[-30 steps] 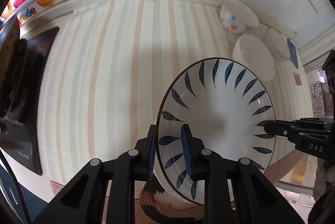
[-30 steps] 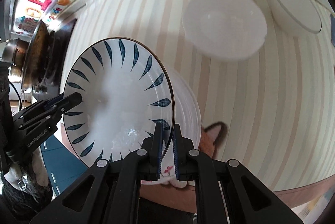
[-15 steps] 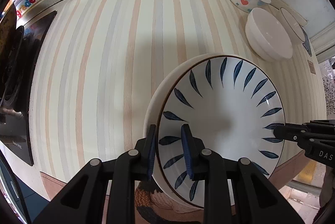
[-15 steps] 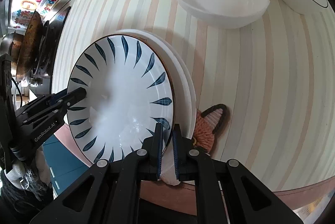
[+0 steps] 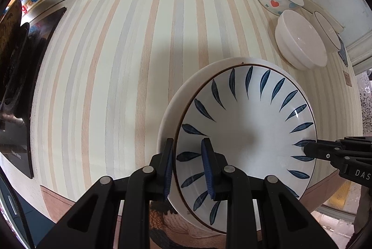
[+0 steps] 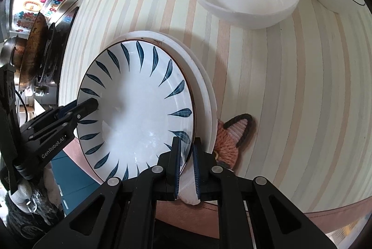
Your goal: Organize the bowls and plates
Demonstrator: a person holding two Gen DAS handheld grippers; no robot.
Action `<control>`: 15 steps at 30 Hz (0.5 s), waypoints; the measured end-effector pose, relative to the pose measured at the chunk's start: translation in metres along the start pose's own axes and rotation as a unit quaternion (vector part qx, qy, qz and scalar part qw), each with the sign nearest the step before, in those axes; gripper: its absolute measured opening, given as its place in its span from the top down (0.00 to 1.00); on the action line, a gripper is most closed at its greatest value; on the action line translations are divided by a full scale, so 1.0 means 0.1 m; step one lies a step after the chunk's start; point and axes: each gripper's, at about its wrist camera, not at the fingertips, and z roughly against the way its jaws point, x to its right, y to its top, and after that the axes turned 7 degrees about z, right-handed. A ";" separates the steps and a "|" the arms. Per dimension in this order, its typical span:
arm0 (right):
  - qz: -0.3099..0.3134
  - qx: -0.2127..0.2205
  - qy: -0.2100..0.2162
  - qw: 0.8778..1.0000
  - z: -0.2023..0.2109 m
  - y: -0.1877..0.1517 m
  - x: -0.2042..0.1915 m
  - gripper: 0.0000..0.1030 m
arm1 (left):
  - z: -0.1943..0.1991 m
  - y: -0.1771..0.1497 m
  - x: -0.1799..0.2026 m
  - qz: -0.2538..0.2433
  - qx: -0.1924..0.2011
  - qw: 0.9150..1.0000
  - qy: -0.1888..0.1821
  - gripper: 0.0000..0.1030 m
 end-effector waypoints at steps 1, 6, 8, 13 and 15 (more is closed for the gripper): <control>-0.002 0.000 0.001 1.000 0.00 0.00 0.01 0.87 | 0.00 0.00 -0.01 0.003 -0.001 1.000 -0.003 0.80; -0.005 0.003 0.004 1.000 0.01 0.00 0.01 0.87 | -0.03 0.01 -0.04 0.011 -0.006 1.000 -0.011 0.80; -0.006 0.005 0.003 1.000 0.02 0.00 0.01 0.87 | -0.03 0.02 -0.05 0.014 -0.009 1.000 -0.013 0.80; -0.020 0.011 0.002 1.000 0.05 -0.03 0.01 0.87 | -0.05 0.01 -0.07 0.020 -0.016 1.000 -0.018 0.80; -0.024 0.015 -0.003 1.000 0.07 -0.04 0.01 0.87 | -0.03 0.01 -0.06 0.018 -0.013 1.000 -0.014 0.80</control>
